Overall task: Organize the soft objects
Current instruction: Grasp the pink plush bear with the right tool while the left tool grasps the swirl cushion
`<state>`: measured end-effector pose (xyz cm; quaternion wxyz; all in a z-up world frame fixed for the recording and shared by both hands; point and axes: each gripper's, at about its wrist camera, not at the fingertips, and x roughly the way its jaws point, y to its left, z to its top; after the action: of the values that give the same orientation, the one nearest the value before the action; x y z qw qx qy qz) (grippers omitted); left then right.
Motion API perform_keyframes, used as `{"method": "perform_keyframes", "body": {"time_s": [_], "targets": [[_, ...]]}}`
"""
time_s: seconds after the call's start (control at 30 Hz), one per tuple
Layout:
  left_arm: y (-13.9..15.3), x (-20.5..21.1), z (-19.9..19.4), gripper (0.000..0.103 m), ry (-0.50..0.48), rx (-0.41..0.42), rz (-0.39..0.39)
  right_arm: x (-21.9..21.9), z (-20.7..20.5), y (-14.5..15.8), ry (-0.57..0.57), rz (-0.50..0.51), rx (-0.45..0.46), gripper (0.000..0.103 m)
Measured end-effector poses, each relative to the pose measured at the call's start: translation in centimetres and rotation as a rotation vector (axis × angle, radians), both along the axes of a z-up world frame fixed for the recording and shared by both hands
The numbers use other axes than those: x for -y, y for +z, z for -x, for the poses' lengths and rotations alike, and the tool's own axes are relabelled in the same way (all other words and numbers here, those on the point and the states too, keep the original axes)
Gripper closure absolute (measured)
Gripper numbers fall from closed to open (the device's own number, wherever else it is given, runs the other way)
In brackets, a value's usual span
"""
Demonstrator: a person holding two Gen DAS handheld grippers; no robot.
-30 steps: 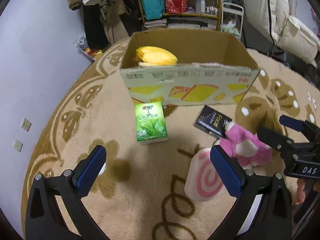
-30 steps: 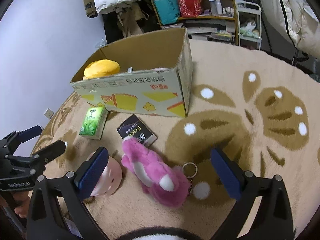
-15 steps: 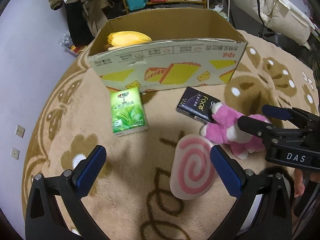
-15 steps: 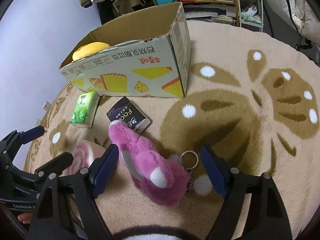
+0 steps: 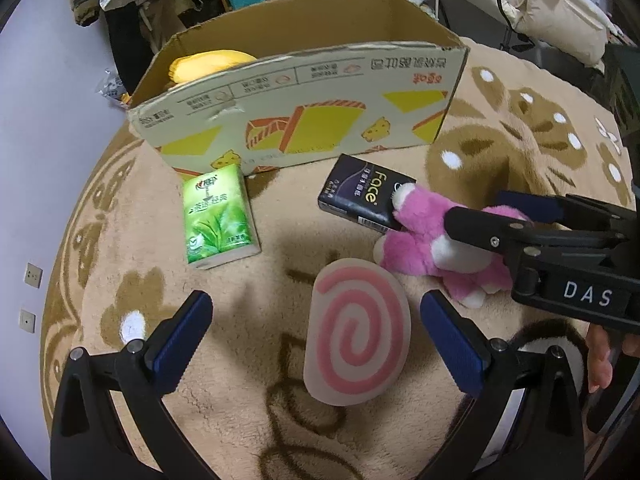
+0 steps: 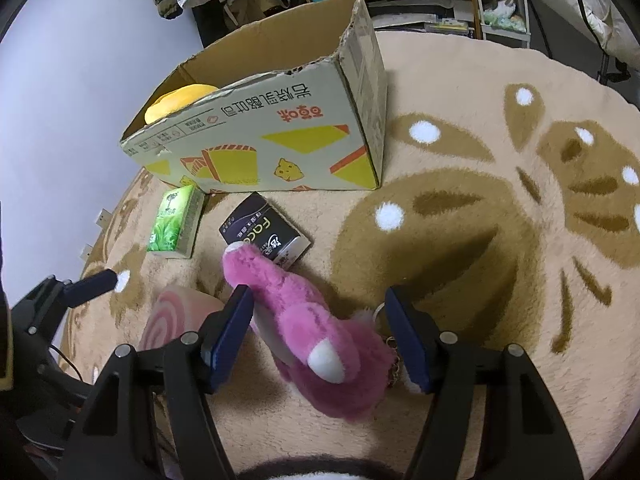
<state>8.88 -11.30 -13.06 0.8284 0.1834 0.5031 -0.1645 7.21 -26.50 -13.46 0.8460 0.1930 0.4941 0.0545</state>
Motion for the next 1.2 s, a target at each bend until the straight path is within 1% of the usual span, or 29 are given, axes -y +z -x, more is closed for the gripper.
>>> {"method": "perform_keyframes", "body": {"time_s": [0.2, 0.33, 0.47, 0.6, 0.73, 0.8, 0.83, 0.9, 0.93, 0.97, 1.0, 1.03, 1.07, 1.1, 1.13, 1.2], "targets": [[-0.8, 0.2, -0.2, 0.0, 0.0, -0.032, -0.011, -0.3, -0.2, -0.2, 0.012, -0.009, -0.008, 0.031], [-1.2, 0.3, -0.4, 0.0, 0.0, -0.038, -0.027, -1.0, -0.4, -0.6, 0.035, -0.008, -0.017, 0.031], [-2.1, 0.7, -0.5, 0.0, -0.004, -0.05, -0.055, -1.7, -0.6, -1.0, 0.057, 0.011, -0.029, 0.031], [-3.1, 0.9, -0.5, 0.0, -0.01, -0.053, -0.101, -1.6, -0.9, -1.4, 0.051, 0.017, -0.049, 0.032], [-3.7, 0.7, -0.8, 0.002, -0.006, -0.089, -0.086, -1.8, -1.2, -2.0, 0.058, 0.029, -0.069, 0.033], [-3.7, 0.5, -0.9, 0.009, -0.004, -0.088, -0.076, -2.0, -1.4, -2.1, 0.061, 0.029, -0.068, 0.035], [-3.7, 0.4, -0.9, 0.011, -0.005, -0.094, -0.068, -2.2, -1.5, -2.2, 0.064, 0.029, -0.066, 0.037], [-4.0, 0.3, -1.0, 0.02, -0.007, -0.122, -0.052, -2.1, -1.6, -2.3, 0.066, 0.011, -0.066, 0.04], [-4.2, 0.3, -1.1, 0.022, -0.008, -0.143, -0.044, -2.0, -1.5, -2.1, 0.06, 0.007, -0.062, 0.043], [-4.3, 0.3, -1.1, 0.028, -0.011, -0.157, -0.035, -1.9, -1.3, -1.9, 0.053, 0.006, -0.05, 0.044], [-4.3, 0.3, -1.1, 0.036, -0.014, -0.161, -0.029, -1.9, -1.2, -1.6, 0.05, 0.012, -0.04, 0.046], [-4.3, 0.3, -1.0, 0.04, -0.021, -0.165, -0.019, -2.1, -1.1, -1.2, 0.048, 0.024, -0.025, 0.048], [-4.1, 0.4, -0.8, 0.049, -0.032, -0.167, -0.007, -2.2, -1.0, -1.0, 0.051, 0.031, -0.013, 0.049], [-4.0, 0.5, -0.7, 0.054, -0.042, -0.17, 0.002, -2.5, -1.0, -0.5, 0.056, 0.036, 0.007, 0.049], [-3.9, 0.5, -0.6, 0.055, -0.05, -0.17, 0.009, -2.6, -0.9, -0.2, 0.056, 0.037, 0.019, 0.049], [-3.7, 0.7, -0.1, 0.059, -0.065, -0.154, -0.003, -2.7, -0.8, 0.5, 0.049, 0.04, 0.048, 0.05]]}}
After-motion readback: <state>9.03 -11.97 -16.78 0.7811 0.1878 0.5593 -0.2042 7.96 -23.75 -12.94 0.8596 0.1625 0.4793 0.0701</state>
